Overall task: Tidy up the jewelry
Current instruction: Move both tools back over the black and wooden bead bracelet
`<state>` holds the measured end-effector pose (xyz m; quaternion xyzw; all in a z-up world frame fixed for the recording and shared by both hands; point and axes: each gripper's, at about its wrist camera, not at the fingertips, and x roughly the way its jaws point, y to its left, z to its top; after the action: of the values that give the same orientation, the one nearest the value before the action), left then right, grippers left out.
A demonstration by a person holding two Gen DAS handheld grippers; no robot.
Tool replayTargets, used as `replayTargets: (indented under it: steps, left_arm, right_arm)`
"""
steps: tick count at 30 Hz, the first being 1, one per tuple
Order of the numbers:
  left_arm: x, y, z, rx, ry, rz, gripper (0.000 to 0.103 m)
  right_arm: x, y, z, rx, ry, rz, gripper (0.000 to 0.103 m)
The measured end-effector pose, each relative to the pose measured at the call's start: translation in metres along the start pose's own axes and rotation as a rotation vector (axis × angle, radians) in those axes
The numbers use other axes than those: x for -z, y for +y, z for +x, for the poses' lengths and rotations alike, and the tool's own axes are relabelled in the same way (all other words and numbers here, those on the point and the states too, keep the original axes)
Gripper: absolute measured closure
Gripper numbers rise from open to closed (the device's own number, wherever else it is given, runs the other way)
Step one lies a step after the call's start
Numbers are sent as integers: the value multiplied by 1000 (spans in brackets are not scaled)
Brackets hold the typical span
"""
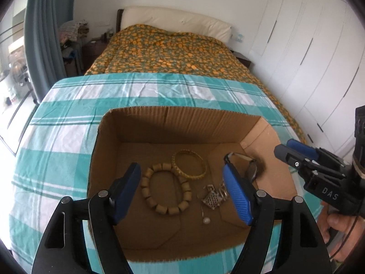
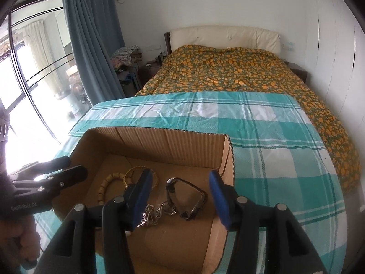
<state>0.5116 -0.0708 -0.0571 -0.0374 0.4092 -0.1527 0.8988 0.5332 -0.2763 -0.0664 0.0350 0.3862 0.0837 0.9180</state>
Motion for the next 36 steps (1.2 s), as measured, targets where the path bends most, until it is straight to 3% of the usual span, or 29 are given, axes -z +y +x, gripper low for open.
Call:
replayTargets:
  steps: [6, 11, 15, 24, 36]
  left_arm:
    - [79, 0, -63, 14, -30, 21, 14]
    - [166, 6, -96, -75, -16, 30, 14]
    - [211, 21, -103, -125, -24, -3, 14]
    - [227, 42, -88, -258, -20, -37, 14]
    - [233, 56, -73, -290, 22, -62, 14]
  right_arm:
    - [70, 10, -57, 24, -50, -39, 45]
    - [157, -12, -99, 91, -36, 39, 45]
    - [207, -32, -119, 161, -7, 78, 44]
    - [239, -69, -112, 248, 62, 140, 44]
    - [243, -74, -104, 313, 99, 158, 42]
